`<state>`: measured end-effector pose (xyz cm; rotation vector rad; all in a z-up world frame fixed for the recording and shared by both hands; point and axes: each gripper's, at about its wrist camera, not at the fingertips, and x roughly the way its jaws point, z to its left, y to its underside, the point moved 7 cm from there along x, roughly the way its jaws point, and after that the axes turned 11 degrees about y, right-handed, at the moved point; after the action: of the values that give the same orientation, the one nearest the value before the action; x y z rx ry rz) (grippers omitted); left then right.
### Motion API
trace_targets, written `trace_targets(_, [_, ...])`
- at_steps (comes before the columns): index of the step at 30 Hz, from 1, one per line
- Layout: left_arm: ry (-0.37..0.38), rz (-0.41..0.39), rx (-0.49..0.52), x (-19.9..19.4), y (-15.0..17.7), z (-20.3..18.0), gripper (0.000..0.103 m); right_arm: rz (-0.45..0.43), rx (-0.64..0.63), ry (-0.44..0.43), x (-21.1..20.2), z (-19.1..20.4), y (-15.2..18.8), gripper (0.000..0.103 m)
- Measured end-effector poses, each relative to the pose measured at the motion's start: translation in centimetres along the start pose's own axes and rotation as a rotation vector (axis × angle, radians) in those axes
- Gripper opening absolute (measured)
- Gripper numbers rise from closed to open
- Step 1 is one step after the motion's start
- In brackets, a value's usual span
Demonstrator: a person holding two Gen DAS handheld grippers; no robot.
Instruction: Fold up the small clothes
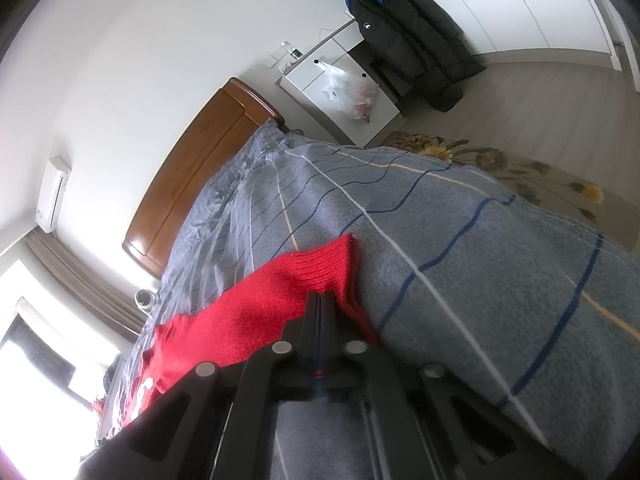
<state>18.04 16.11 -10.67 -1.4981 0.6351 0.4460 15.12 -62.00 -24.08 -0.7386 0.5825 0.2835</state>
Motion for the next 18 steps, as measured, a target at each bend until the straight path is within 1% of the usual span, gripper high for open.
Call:
trace_targets(2, [-0.017, -0.086, 0.002, -3.5, -0.5, -2.4, 0.103, 0.001, 0.001, -0.001, 0.0, -0.1, -0.1, 0.000])
trace_targets(5, [-0.049, -0.148, -0.024, -5.9, -0.7, -4.4, 0.103, 0.001, -0.002, 0.003, 0.0, -0.1, -0.1, 0.000])
trace_targets(8, [-0.095, -0.194, -0.049, -7.0, -0.9, -5.8, 0.103, 0.020, -0.007, 0.011, 0.0, -0.1, -0.1, 0.000])
trace_targets(10, [-0.099, -0.212, -0.057, -7.4, -0.9, -6.3, 0.103, 0.060, -0.013, 0.029, -0.3, 0.2, -0.4, 0.000])
trace_targets(12, [-0.107, -0.224, -0.066, -7.7, -1.1, -6.6, 0.103, 0.056, -0.033, 0.083, -1.3, 0.8, -0.7, 0.008])
trace_targets(13, [-0.108, -0.227, -0.072, -7.6, -1.2, -6.6, 0.103, 0.042, -0.060, 0.103, -2.4, 1.4, -0.9, 0.027])
trace_targets(14, [-0.104, -0.228, -0.084, -7.7, -1.2, -6.6, 0.103, 0.036, -0.082, 0.093, -3.1, 2.1, -0.9, 0.062])
trace_targets(15, [-0.096, -0.224, -0.093, -7.7, -1.2, -6.7, 0.103, 0.023, -0.111, 0.085, -4.3, 2.9, -0.8, 0.079])
trace_targets(16, [-0.086, -0.219, -0.102, -7.7, -1.1, -6.8, 0.103, 0.002, -0.139, 0.094, -5.5, 3.6, -0.8, 0.101])
trace_targets(18, [-0.084, -0.213, -0.106, -7.8, -0.9, -7.2, 0.103, -0.020, -0.181, 0.086, -7.6, 4.8, -0.6, 0.103])
